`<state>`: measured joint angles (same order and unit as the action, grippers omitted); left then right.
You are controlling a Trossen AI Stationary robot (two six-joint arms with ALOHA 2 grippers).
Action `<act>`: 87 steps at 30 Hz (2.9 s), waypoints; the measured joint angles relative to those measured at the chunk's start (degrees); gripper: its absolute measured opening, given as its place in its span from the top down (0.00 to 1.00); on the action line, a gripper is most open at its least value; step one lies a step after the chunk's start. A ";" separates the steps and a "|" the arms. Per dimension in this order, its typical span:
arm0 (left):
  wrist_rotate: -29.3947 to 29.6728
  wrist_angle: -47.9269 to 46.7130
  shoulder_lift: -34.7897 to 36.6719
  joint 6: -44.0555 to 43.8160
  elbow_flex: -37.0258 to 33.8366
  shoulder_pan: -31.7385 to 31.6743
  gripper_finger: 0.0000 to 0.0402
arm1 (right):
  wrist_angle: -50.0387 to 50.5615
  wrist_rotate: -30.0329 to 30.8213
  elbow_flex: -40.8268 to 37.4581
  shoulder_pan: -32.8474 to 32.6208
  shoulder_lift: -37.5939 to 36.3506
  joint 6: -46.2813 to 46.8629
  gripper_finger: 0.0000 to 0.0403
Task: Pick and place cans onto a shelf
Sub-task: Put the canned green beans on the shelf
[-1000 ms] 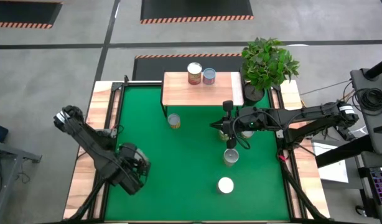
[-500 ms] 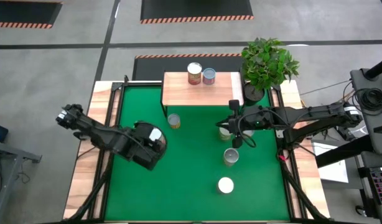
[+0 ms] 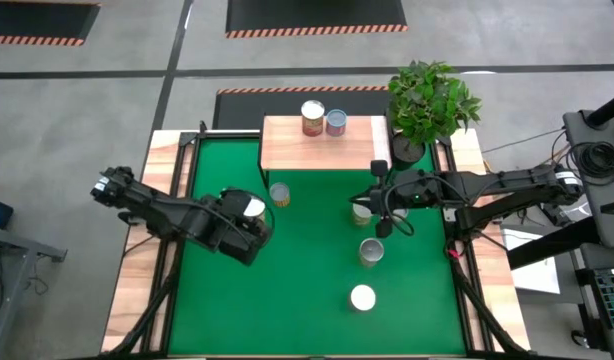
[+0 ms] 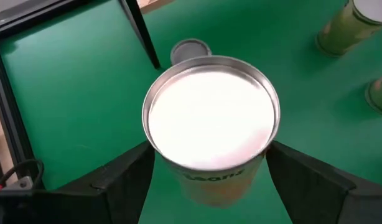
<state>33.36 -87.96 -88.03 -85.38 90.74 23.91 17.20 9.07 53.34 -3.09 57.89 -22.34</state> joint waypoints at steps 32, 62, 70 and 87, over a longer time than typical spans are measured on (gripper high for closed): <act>-3.95 17.84 -4.04 32.10 -1.17 -9.29 0.40 | 3.87 -0.01 -0.11 0.00 -0.90 1.80 0.98; -17.46 38.67 -21.26 31.34 1.40 -10.08 0.03 | 3.97 -0.01 -0.11 0.00 -0.85 2.68 0.98; -16.56 41.46 -25.22 32.27 1.40 -10.02 0.08 | 4.01 -0.02 -0.13 0.00 -0.83 2.68 0.98; -19.36 47.95 -28.61 33.61 1.36 -10.52 0.10 | 3.97 -0.05 -0.13 0.00 -0.83 2.83 0.98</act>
<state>14.00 -40.02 -116.64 -51.77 92.09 13.39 21.17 9.02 53.21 -3.09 57.06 -19.51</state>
